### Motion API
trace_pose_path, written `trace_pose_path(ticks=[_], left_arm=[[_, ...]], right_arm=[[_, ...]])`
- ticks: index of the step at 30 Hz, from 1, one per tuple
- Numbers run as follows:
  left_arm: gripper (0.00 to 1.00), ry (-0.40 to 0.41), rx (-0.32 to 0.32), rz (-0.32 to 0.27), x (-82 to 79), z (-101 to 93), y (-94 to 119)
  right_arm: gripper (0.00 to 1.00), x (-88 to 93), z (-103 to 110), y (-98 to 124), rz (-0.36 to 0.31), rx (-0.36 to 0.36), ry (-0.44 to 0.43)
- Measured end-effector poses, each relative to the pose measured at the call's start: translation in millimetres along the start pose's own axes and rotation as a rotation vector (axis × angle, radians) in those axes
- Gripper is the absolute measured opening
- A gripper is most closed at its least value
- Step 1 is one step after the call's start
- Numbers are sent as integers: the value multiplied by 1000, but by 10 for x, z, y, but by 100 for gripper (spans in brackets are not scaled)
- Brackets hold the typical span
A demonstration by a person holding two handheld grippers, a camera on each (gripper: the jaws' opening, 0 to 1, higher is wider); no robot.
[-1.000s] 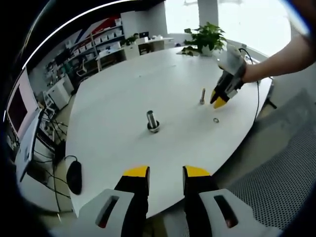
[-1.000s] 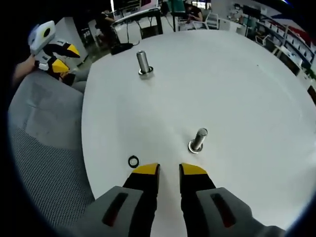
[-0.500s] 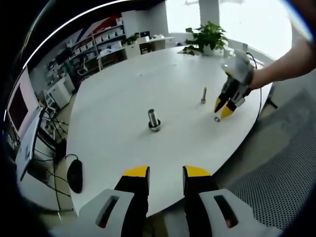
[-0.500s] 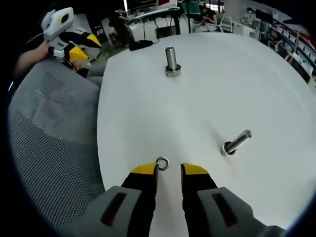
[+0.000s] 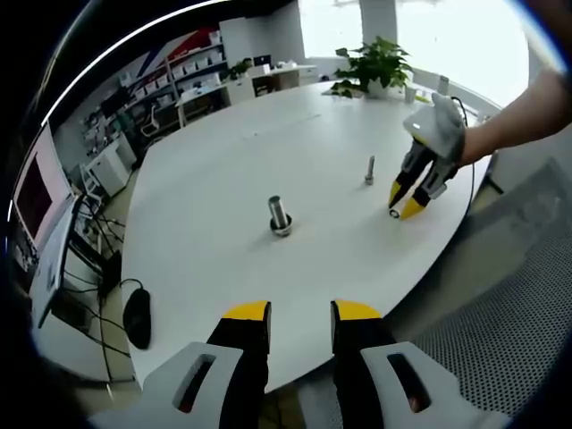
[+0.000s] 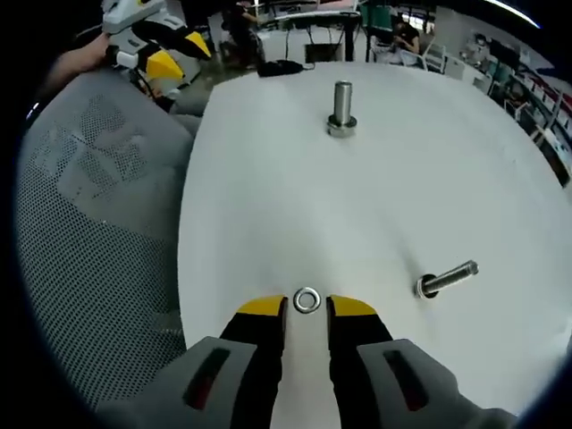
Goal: Place the washer onto the threaded stud by aligning its center hole with the stud, sliding it down to the base, and recovering from edge contact or off-axis alignment until the washer reaches the visible bottom stop.
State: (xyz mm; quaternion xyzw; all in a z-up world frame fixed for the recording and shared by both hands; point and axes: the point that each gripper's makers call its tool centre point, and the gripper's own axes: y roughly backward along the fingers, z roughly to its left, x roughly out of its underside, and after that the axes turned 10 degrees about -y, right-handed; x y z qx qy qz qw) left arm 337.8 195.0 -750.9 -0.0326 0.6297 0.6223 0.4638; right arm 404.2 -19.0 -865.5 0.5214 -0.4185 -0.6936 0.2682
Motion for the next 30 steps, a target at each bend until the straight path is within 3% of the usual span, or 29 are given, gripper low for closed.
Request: trace_pose_path(ticks=[7,17,22,30], left_arm=[[25,7,-3,1,8,13,-3],[25,5,-2,6,12,5,-3],[25,5,1,7,16,8,-8],[24,-2,1,12,24,6,-8]], right_arm=[[16,13,-8,14,-16,-10,63],[16,50,-18,32,17,-34,98],[16,65,-1,28,111,-46,98],[18,81,26,-2,331,-15,250]])
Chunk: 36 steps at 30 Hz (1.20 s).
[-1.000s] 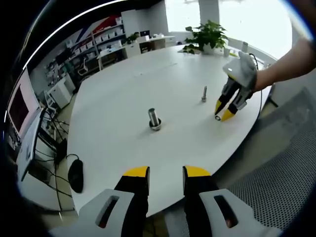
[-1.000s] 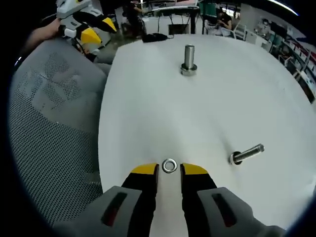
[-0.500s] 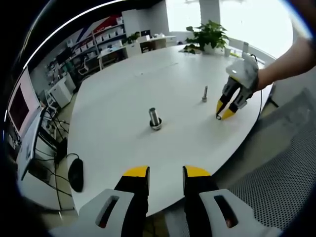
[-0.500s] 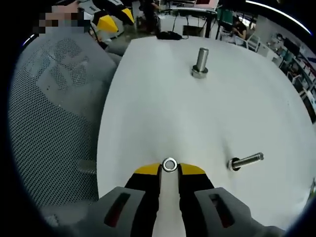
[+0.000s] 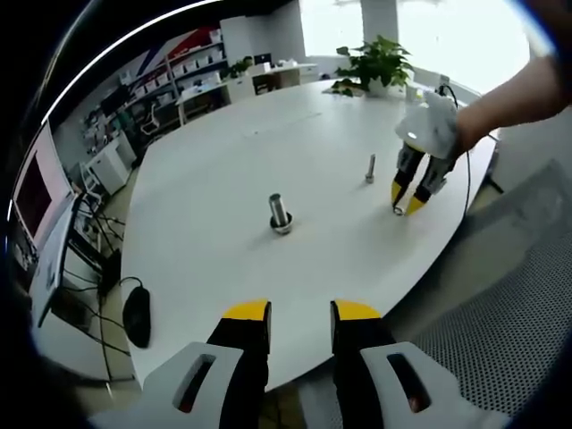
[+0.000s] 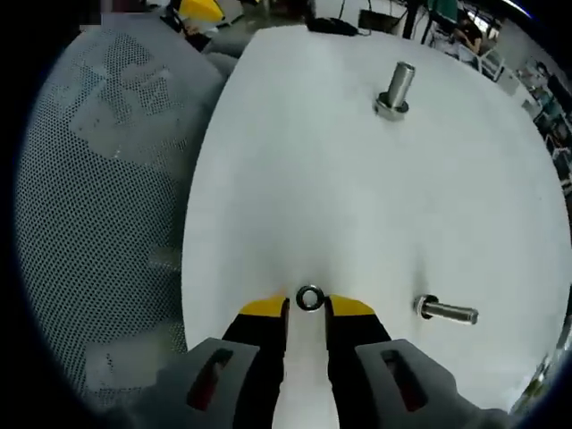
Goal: Place the washer onto the threaded stud by aligning its center hole with the stud, sliding it down to the base, and recovering from edge contact or off-axis alignment until the washer reaches the visible bottom stop.
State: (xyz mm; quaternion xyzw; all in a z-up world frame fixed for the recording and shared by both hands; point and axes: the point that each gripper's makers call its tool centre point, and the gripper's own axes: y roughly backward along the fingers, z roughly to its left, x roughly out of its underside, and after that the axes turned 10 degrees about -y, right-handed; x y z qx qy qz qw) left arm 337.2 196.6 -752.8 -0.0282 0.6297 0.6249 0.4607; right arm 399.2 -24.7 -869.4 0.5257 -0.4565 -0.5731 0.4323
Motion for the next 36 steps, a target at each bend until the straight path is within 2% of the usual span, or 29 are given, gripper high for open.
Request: trace_pose_path(ticks=[3,12,16,20,25,36], left_arm=[[24,-2,1,1,-2,-5,-2],[24,2,-4,-6,-7,3,6],[24,5,-2,-39,-73,0,29],[24,-4,-1,-43,-82,-9,29],[24,14,-5,-58,-104,13,43],[24,16,-3,-57,-96,7,37]], right_arm=[[15,-44,0,-9,9,8,10],[15,-34,0,-10,131,25,30],[14,-30,-15,-8,156,28,11],[13,-9,-13,-4,139,39,-6],[13,-17,-20,8,43,28,-99],[13,-18,-31,6,3,4,-147]])
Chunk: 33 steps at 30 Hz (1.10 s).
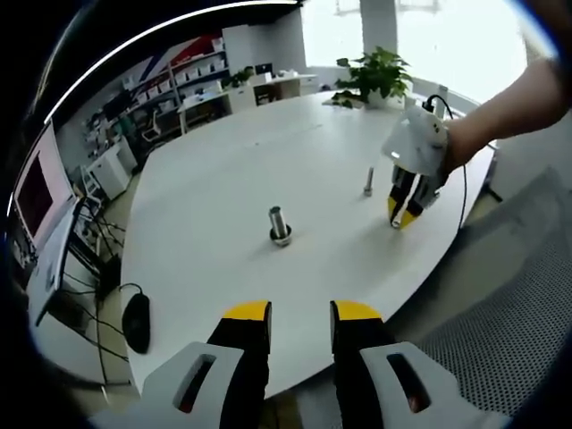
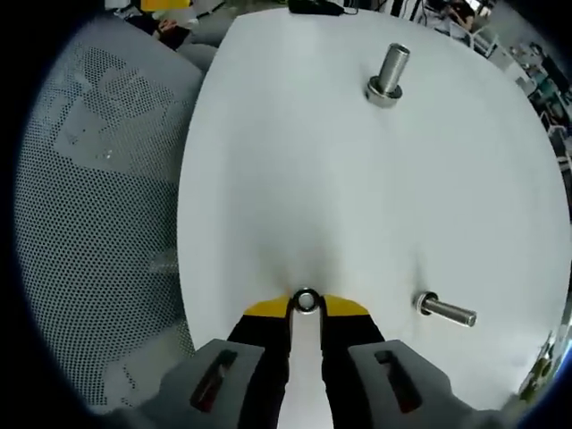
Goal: Place the washer onto the threaded stud by aligning its center hole with the stud, sliding it down to the base, and recovering from edge contact or off-axis alignment until the washer reaches the visible bottom stop.
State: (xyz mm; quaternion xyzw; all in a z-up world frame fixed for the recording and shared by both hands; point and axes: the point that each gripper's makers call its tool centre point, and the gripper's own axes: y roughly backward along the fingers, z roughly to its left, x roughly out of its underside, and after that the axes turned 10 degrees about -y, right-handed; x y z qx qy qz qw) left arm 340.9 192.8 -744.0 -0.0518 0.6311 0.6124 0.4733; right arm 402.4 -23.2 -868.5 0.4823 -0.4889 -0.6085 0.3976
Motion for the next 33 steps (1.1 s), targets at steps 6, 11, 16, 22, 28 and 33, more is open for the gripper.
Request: trace_pose_path(ticks=[6,11,16,22,28,33], left_arm=[[24,3,1,-1,-4,5,-2],[24,3,3,-1,-8,6,-7],[24,8,1,-14,-26,13,2],[24,9,2,-20,-36,11,10],[24,11,4,-23,-37,11,11],[24,10,6,-21,-38,4,12]], right_arm=[[13,20,55,20,-4,-14,-11],[13,8,64,70,-24,-33,-48],[13,-38,0,188,-61,-33,-81],[13,-60,-137,300,-88,-16,-112],[13,-176,-248,520,-134,10,-128],[13,-258,-338,694,-189,22,-161]])
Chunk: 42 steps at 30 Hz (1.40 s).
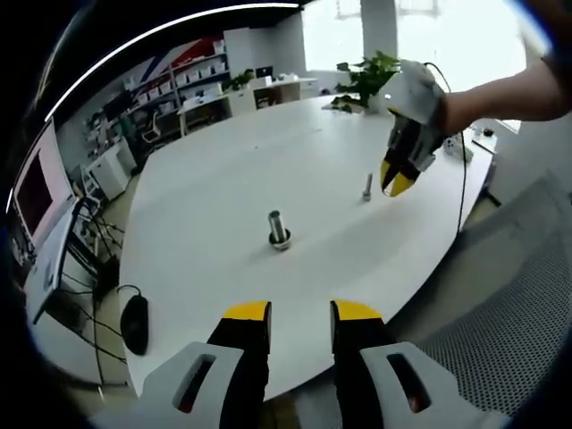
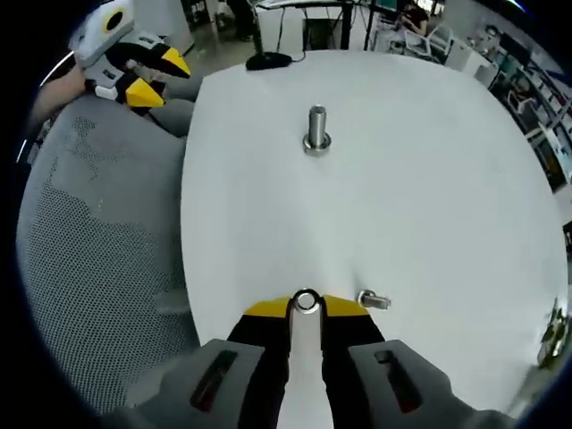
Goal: Place the washer onto the threaded stud by aligning its center hole with the stud, sliding it down to the base, and recovering from edge contact or off-axis alignment until the washer reaches the visible bottom stop.
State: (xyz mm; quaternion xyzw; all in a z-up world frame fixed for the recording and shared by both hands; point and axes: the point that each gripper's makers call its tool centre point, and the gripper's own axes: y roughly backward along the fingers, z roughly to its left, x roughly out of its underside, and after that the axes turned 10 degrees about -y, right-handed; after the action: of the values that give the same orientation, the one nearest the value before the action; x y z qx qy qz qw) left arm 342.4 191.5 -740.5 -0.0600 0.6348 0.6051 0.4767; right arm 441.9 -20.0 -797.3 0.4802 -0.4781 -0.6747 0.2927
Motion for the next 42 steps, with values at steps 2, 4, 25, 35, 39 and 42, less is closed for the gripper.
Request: trace_pose_path(ticks=[2,4,25,35,39,42], left_arm=[[24,-2,1,1,-1,-4,1],[24,-2,2,0,-3,-8,1],[24,-2,-2,-8,-7,6,7],[24,0,-1,-1,6,5,0],[24,3,-2,-3,4,7,3],[24,6,-6,-5,-1,14,6]], right_arm=[[13,-3,-23,21,-3,3,-5],[13,-21,-68,61,-16,7,-20],[13,-47,-459,105,-1,70,-12],[13,-69,-524,25,16,71,-12],[13,-7,-535,-17,48,70,-6],[13,23,-515,-35,53,63,-9]])
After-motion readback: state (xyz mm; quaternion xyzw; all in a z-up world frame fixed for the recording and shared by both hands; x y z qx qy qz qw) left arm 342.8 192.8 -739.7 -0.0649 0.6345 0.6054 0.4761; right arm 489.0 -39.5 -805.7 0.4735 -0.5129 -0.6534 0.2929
